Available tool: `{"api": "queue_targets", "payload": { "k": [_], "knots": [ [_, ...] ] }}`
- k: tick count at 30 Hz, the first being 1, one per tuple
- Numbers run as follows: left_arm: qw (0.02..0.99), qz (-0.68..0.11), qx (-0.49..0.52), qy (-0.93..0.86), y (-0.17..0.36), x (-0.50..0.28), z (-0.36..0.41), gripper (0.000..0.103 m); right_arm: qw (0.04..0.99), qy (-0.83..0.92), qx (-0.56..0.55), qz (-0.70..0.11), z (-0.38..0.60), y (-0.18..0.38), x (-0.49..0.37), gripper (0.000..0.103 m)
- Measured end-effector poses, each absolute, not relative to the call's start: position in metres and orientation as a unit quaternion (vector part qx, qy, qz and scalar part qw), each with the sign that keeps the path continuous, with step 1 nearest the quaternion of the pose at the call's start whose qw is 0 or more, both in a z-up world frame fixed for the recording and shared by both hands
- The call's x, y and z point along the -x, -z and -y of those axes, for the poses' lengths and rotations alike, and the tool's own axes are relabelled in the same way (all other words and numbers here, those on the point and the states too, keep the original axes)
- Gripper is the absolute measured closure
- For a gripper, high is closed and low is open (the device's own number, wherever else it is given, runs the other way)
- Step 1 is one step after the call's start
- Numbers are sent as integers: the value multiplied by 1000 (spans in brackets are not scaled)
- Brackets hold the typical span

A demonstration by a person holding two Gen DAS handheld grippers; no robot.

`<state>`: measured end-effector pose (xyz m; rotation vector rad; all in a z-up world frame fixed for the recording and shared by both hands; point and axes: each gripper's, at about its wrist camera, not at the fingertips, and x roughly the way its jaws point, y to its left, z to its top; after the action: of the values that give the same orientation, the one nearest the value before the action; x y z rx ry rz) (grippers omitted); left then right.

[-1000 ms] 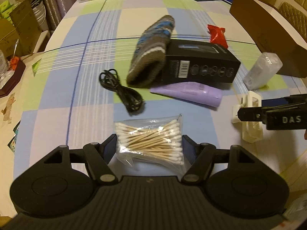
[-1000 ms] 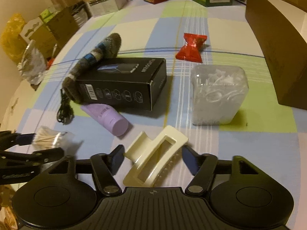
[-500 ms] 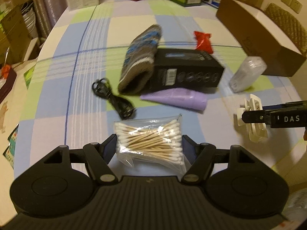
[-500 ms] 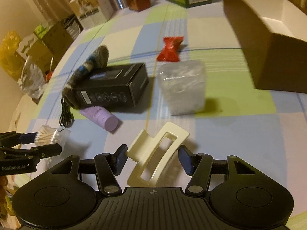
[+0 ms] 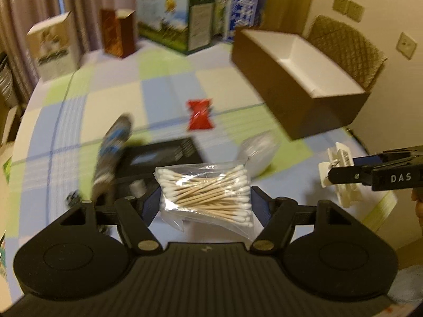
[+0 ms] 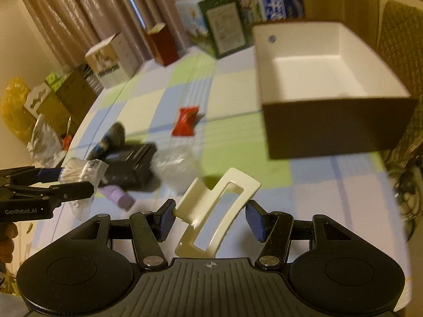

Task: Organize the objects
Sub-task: 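Carry the swab bag and hair clip into the box and release both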

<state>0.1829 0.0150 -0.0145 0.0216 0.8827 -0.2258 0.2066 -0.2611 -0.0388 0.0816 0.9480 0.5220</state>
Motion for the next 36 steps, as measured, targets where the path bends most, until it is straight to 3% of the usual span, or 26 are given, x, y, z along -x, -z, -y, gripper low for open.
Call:
{"api": "queue_targets", "payload": {
  "k": [22, 36],
  "knots": [
    [914, -370, -27, 165, -18, -289, 164, 35, 892, -254, -18, -374, 382, -5, -324, 48],
    [906, -388, -64, 157, 10, -412, 215, 35, 888, -247, 45, -386, 383, 27, -445, 48]
  ]
}}
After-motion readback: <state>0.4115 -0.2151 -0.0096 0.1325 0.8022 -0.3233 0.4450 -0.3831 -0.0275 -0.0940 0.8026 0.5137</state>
